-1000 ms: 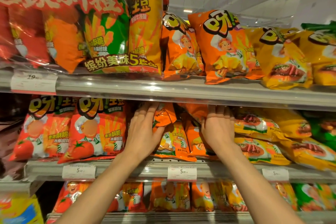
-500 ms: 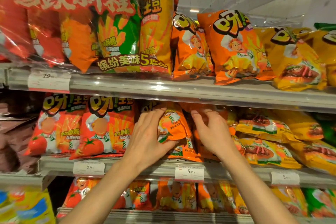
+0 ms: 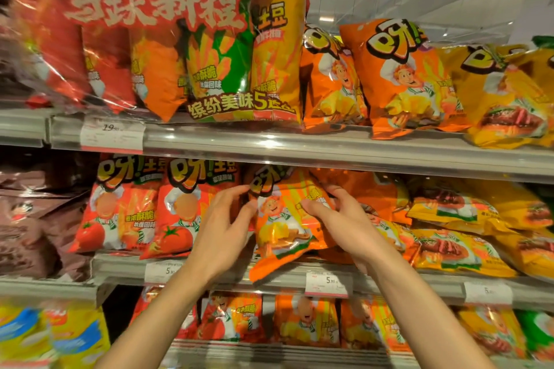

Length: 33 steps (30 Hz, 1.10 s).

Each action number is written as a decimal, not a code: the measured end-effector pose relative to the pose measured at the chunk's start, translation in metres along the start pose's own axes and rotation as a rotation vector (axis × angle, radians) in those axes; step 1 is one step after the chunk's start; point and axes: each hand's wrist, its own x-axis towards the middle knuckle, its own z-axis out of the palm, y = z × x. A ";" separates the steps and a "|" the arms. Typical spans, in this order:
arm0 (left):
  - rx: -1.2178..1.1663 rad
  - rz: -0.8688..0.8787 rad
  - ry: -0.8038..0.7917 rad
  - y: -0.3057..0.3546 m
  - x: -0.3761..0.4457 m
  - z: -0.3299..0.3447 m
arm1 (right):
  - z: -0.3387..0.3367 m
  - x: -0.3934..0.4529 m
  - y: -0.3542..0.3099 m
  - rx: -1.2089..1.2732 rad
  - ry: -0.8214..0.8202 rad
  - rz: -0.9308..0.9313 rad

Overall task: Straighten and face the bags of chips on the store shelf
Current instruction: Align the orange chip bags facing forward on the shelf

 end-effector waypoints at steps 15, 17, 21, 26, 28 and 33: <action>-0.119 -0.255 -0.156 0.027 0.017 -0.005 | 0.000 -0.013 0.013 0.328 0.065 0.025; -0.174 -0.281 -0.198 0.029 0.021 -0.003 | 0.001 -0.011 0.012 0.369 0.029 0.037; -0.249 -0.343 -0.192 0.034 0.027 0.002 | 0.004 -0.009 0.010 0.331 -0.049 0.047; -0.201 -0.304 -0.069 0.035 0.020 0.003 | -0.012 -0.021 0.007 -0.255 -0.048 -0.176; -0.189 -0.300 -0.037 0.031 0.016 0.000 | -0.027 -0.017 0.015 -0.589 0.198 -0.369; -0.130 -0.316 -0.032 0.018 0.007 -0.007 | -0.055 0.012 0.016 -1.214 0.411 -0.228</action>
